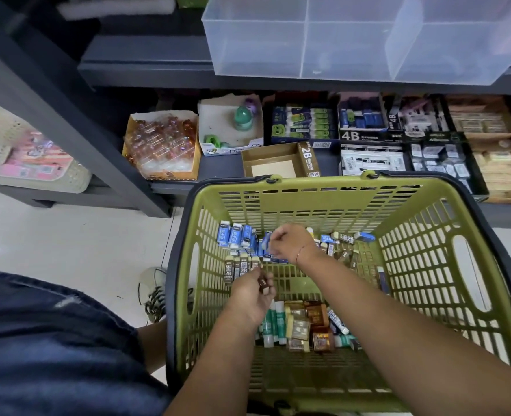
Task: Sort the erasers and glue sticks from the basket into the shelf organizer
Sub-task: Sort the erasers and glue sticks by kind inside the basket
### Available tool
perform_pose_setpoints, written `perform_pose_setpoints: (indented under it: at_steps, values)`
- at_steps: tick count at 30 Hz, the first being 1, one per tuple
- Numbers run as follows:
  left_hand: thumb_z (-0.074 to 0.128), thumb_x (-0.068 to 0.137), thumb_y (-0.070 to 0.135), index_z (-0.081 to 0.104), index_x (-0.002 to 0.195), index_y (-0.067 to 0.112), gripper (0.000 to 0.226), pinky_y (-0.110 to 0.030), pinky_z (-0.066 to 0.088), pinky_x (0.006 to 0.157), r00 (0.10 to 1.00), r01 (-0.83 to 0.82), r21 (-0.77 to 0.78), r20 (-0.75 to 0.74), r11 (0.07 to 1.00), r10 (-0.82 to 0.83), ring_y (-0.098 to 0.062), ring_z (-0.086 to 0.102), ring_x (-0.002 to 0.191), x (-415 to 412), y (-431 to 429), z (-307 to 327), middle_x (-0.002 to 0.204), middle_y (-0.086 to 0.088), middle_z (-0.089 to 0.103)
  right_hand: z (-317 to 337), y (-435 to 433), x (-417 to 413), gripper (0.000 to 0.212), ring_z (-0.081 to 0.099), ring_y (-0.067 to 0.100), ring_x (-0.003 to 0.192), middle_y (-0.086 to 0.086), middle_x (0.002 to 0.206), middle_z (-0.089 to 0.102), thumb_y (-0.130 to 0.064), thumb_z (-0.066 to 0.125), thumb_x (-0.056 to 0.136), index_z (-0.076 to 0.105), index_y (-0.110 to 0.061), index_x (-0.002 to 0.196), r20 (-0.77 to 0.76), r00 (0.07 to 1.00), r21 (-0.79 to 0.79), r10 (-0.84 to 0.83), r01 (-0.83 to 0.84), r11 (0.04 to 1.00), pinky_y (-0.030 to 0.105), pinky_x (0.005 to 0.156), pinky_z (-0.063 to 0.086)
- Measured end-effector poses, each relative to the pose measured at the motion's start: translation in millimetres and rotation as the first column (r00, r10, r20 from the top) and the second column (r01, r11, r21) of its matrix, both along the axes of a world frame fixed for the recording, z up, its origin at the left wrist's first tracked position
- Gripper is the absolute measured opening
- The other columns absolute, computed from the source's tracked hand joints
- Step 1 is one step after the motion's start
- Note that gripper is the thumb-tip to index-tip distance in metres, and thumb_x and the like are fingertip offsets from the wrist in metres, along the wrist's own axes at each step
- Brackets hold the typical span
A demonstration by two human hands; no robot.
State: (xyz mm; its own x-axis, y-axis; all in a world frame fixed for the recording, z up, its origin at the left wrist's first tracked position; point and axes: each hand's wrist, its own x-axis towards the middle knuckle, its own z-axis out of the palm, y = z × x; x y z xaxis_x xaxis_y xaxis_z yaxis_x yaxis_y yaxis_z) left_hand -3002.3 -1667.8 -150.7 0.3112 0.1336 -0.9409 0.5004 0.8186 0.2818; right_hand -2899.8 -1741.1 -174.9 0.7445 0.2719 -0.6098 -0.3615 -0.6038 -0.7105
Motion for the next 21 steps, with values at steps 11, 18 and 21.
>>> perform_pose_setpoints:
  at_steps: [11,18,21]
  values:
    - [0.056,0.096,0.013,0.065,0.105,0.004,0.016,-0.030,0.052,0.078,0.987,0.105,0.134,0.111,0.985,-0.120,-0.020,0.065,0.087,-2,-4,-7,0.101,-0.013,0.069,15,-33,-43,0.008,0.054,0.006,0.054,0.002,0.068,0.062,-0.012,0.068,0.086,0.062,-0.015,0.082,-0.243,0.936,0.121,0.255,-0.232,0.965,0.014,0.047,0.042]
    - [0.051,0.099,0.021,0.066,0.109,0.010,0.021,-0.020,0.038,0.076,0.848,0.444,0.802,-0.233,0.399,-0.475,-0.015,0.059,0.094,-4,5,22,0.103,0.000,0.065,-7,-19,-49,0.019,0.056,0.010,0.048,0.007,0.065,0.064,-0.011,0.072,0.083,0.069,0.003,0.095,-0.295,0.952,0.007,0.081,-0.082,0.997,0.019,0.051,0.049]
    - [0.055,0.096,0.017,0.069,0.102,0.015,0.015,-0.023,0.042,0.072,0.864,0.178,0.980,-0.198,-0.088,-0.463,-0.012,0.054,0.084,8,27,60,0.094,0.003,0.063,-16,-5,-47,0.042,0.059,0.014,0.049,0.007,0.059,0.064,-0.012,0.073,0.083,0.059,0.009,0.117,-0.315,0.949,-0.043,0.000,-0.014,0.999,0.027,0.059,0.058]
